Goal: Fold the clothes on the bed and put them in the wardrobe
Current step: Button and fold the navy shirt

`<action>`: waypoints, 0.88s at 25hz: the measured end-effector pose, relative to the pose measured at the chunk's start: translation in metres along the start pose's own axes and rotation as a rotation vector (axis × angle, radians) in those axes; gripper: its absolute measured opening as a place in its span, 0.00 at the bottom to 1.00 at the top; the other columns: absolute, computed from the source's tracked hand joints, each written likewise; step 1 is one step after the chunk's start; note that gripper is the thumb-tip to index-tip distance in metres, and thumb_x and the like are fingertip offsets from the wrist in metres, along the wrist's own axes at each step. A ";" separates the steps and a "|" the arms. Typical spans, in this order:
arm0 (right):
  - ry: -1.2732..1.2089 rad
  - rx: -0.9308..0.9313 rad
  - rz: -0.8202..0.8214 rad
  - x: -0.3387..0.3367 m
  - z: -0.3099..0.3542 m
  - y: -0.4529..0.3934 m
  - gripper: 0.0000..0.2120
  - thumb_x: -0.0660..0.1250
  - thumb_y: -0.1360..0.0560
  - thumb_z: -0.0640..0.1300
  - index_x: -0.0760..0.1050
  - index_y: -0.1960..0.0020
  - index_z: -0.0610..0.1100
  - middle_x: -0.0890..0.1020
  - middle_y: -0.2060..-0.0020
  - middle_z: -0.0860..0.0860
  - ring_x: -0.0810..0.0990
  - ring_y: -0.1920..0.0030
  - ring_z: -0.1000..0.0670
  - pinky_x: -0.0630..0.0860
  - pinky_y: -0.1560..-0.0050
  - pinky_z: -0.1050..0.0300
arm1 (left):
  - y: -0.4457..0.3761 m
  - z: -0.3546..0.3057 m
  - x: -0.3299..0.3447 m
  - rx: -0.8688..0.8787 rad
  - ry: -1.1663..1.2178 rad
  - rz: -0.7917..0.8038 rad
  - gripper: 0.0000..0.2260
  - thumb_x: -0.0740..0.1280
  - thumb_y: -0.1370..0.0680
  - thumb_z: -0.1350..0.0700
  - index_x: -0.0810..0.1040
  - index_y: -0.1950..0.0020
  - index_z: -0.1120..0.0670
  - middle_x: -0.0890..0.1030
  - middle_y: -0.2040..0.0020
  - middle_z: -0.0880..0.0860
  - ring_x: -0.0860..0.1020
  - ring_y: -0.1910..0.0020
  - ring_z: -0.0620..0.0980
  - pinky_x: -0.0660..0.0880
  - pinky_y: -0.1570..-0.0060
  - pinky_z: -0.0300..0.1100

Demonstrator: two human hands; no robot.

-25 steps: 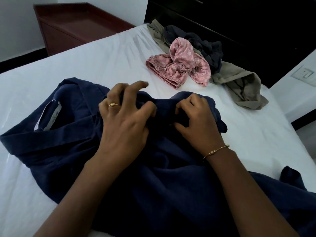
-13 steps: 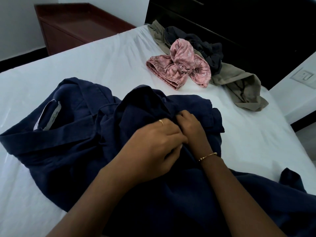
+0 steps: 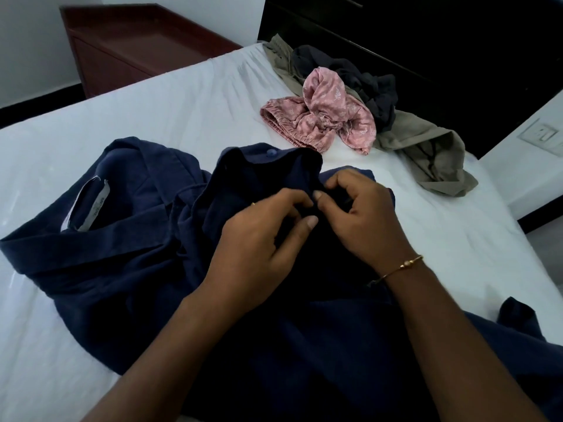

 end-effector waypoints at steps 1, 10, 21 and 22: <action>0.025 -0.011 0.012 -0.009 0.012 -0.003 0.09 0.82 0.11 0.43 0.88 0.48 0.40 0.87 0.53 0.48 0.80 0.57 0.52 0.81 0.54 0.50 | -0.001 -0.007 -0.001 -0.036 0.117 -0.071 0.10 0.67 0.17 0.52 0.80 0.40 0.55 0.80 0.56 0.44 0.81 0.60 0.45 0.77 0.59 0.37; -0.221 0.215 0.193 -0.012 0.041 0.015 0.06 0.81 0.09 0.44 0.92 0.44 0.43 0.92 0.54 0.49 0.83 0.58 0.64 0.87 0.44 0.52 | -0.001 -0.009 0.009 -0.730 0.869 -0.194 0.10 0.74 0.24 0.61 0.81 0.45 0.63 0.86 0.52 0.58 0.85 0.44 0.61 0.82 0.41 0.50; -0.796 0.525 0.182 -0.007 0.035 0.018 0.10 0.72 0.05 0.35 0.92 0.31 0.34 0.91 0.61 0.57 0.90 0.53 0.55 0.90 0.34 0.48 | -0.001 0.003 0.007 -0.703 0.800 -0.173 0.08 0.73 0.23 0.65 0.84 0.45 0.58 0.83 0.55 0.53 0.81 0.53 0.48 0.79 0.37 0.51; -0.835 0.536 0.178 -0.007 0.037 0.018 0.10 0.72 0.04 0.36 0.93 0.35 0.35 0.92 0.60 0.56 0.91 0.52 0.54 0.90 0.35 0.48 | 0.000 0.002 0.006 -0.669 0.761 -0.151 0.08 0.72 0.21 0.65 0.85 0.45 0.55 0.82 0.55 0.51 0.80 0.54 0.48 0.79 0.39 0.49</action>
Point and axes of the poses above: each hand's wrist, its own y-axis away from the middle knuckle, its own x-axis out of the palm, z = x × y, the point moved 1 cm from there along -y, towards the middle knuckle
